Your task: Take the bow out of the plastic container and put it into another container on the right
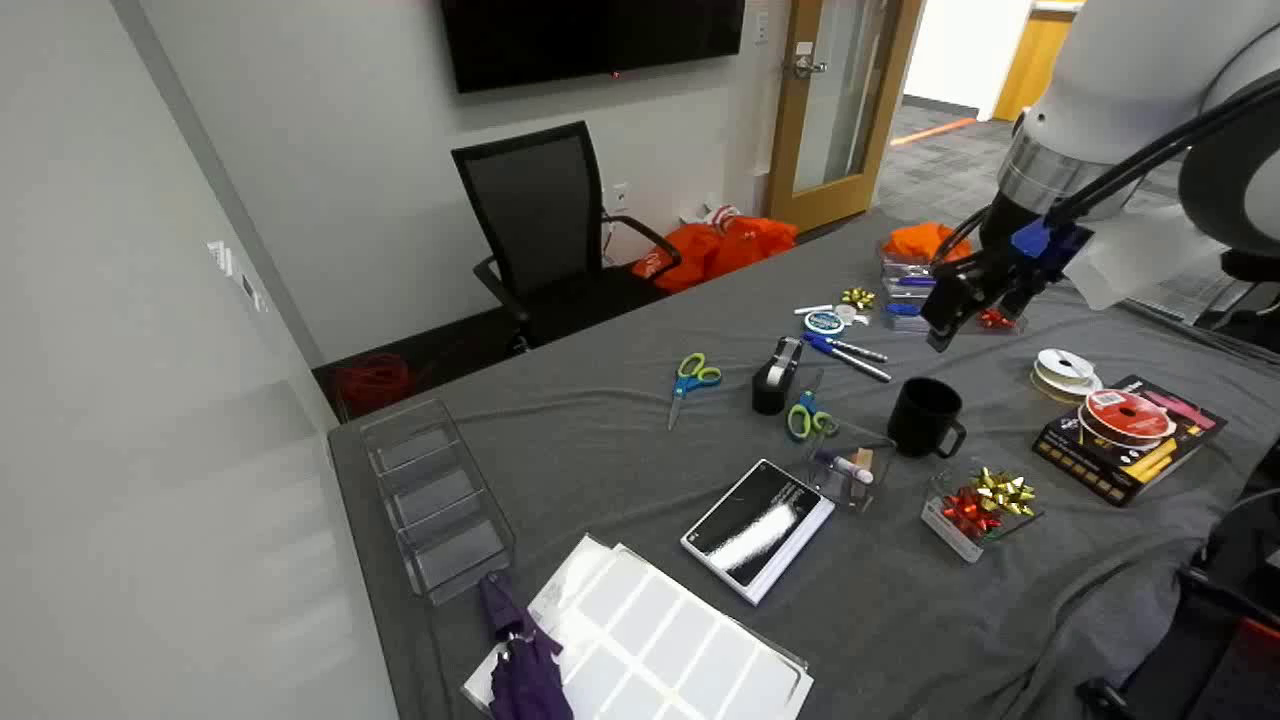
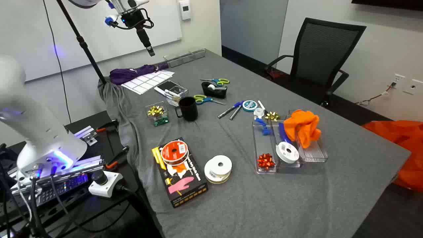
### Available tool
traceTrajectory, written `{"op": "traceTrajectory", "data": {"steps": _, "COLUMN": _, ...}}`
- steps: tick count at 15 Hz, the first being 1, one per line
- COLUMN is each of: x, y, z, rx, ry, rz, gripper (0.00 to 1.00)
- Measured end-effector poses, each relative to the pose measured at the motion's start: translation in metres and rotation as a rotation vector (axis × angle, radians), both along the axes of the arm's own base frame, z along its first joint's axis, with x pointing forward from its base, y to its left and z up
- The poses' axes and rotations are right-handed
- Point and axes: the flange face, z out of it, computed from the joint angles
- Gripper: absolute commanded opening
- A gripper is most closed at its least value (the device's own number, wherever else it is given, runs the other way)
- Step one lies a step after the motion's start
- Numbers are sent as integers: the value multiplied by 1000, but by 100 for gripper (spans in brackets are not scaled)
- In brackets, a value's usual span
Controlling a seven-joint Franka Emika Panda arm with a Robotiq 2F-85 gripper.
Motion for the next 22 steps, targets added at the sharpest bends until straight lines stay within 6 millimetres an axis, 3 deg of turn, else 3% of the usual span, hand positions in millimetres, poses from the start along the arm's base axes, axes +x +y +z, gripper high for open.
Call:
{"op": "traceTrajectory", "data": {"steps": 4, "x": -1, "y": -1, "z": -1, "rx": 4, "ry": 1, "rz": 0, "gripper": 100}}
{"op": "traceTrajectory", "data": {"steps": 8, "x": -7, "y": -6, "z": -17, "rx": 9, "ry": 15, "rz": -6, "gripper": 100}}
{"op": "traceTrajectory", "data": {"steps": 13, "x": -20, "y": -19, "z": -46, "rx": 47, "ry": 37, "rz": -30, "gripper": 100}}
{"op": "traceTrajectory", "data": {"steps": 22, "x": -55, "y": -59, "z": -111, "rx": 201, "ry": -12, "rz": -6, "gripper": 100}}
